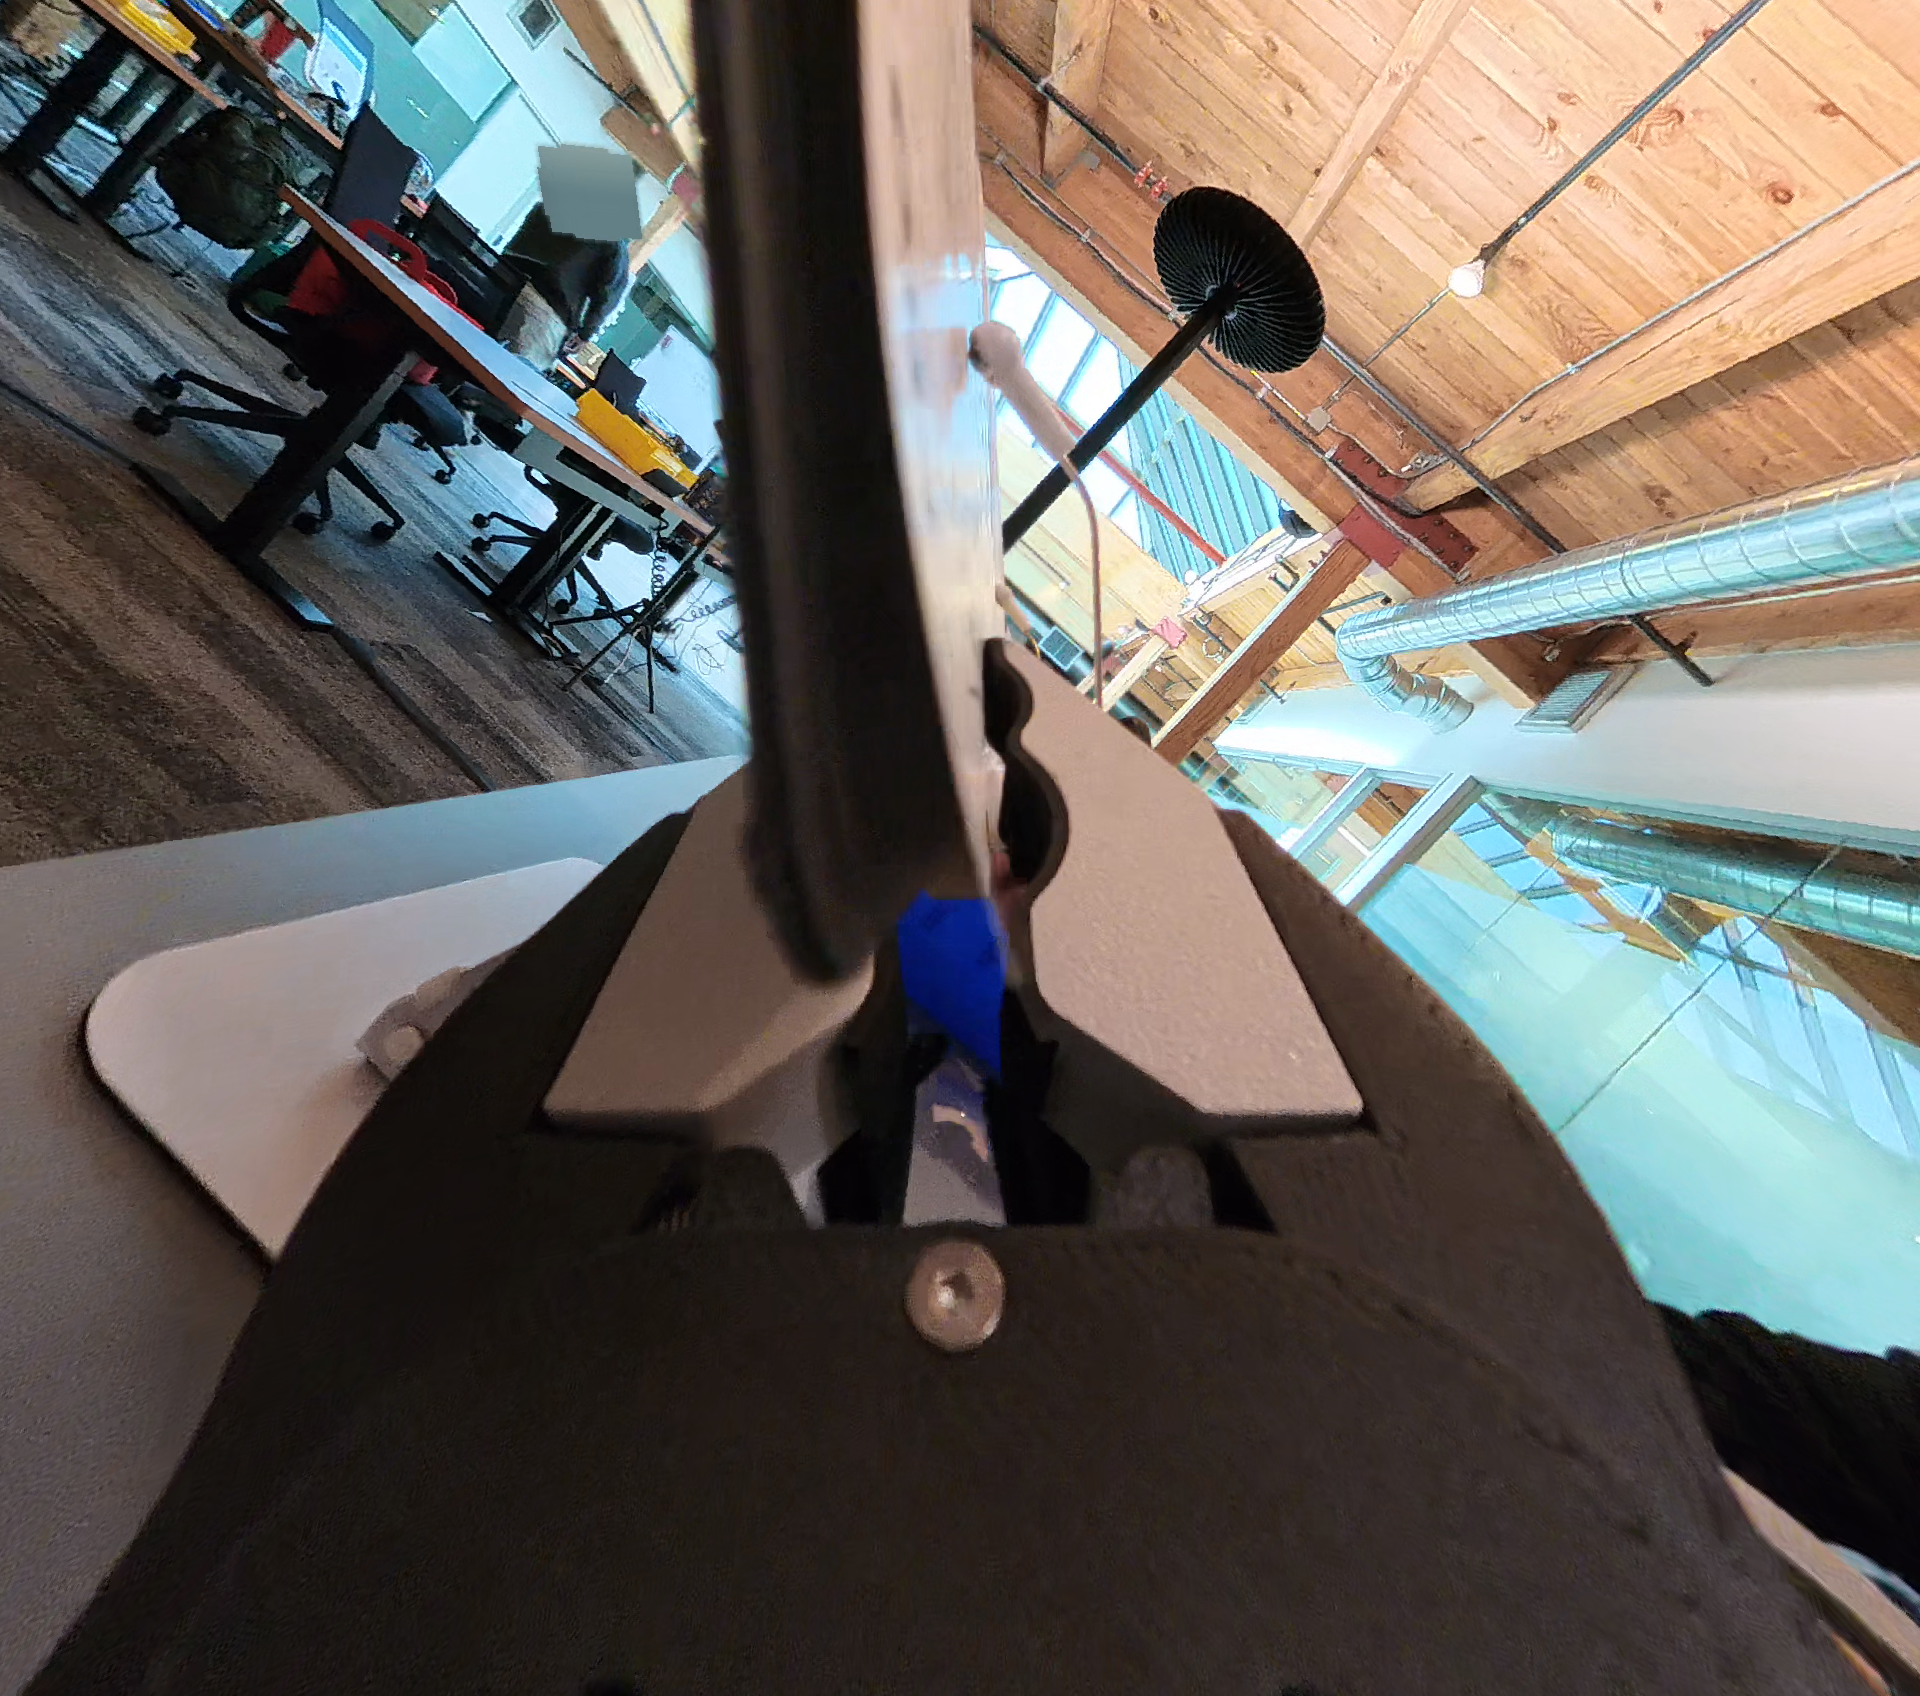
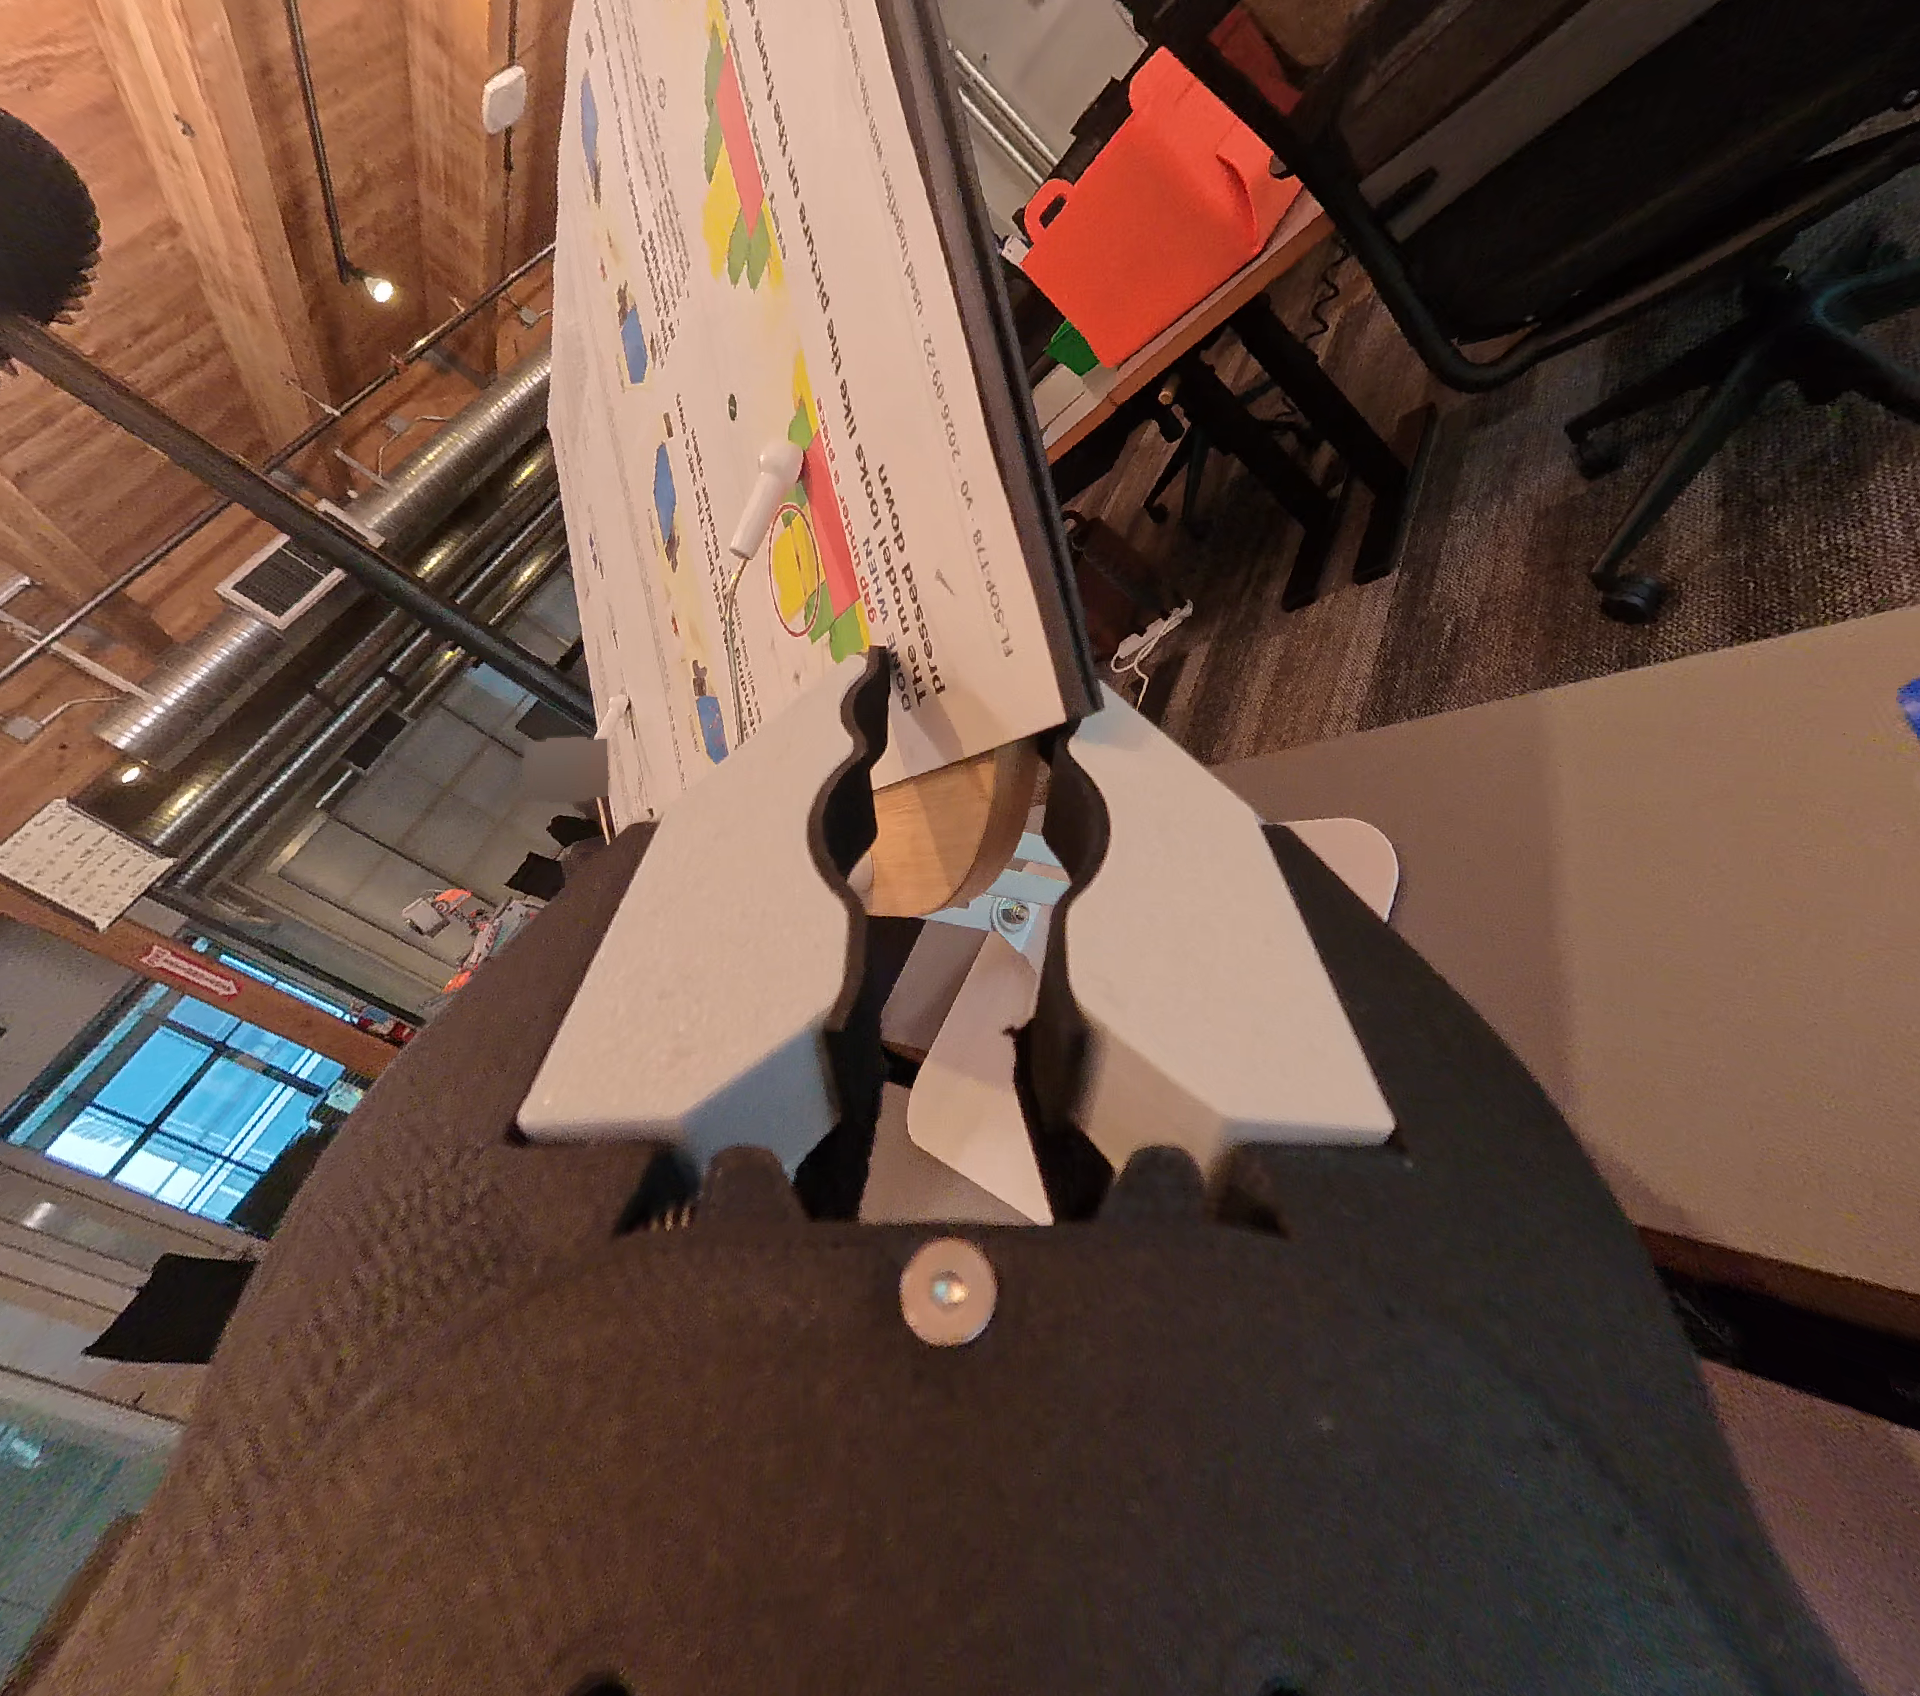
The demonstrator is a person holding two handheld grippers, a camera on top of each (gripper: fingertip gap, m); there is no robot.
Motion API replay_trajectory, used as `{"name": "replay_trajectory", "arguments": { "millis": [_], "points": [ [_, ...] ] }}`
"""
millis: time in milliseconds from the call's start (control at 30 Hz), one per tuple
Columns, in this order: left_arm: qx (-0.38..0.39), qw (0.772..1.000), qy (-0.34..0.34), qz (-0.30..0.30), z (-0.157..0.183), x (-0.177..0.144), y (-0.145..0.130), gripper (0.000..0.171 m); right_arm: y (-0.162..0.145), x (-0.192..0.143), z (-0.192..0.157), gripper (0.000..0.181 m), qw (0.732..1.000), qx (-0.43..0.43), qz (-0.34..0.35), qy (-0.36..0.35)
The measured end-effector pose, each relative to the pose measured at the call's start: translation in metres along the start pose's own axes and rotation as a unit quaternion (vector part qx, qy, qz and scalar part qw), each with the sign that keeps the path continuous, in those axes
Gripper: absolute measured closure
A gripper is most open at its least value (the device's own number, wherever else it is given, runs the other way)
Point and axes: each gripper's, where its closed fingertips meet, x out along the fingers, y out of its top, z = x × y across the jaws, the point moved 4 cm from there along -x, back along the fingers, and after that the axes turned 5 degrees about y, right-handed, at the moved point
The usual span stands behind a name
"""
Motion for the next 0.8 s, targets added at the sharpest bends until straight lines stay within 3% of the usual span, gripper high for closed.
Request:
{"name": "replay_trajectory", "arguments": {
  "millis": [567,800],
  "points": [
    [-0.009,1.000,0.013,-0.006,0.091,-0.093,-0.052,0.163,-0.077,-0.077,-0.085,0.156,0.998,-0.019,-0.054,0.016],
    [-0.019,0.999,0.003,-0.044,0.118,-0.114,-0.073,0.163,-0.102,-0.111,-0.108,0.156,0.998,-0.021,-0.060,0.021]
  ]
}}
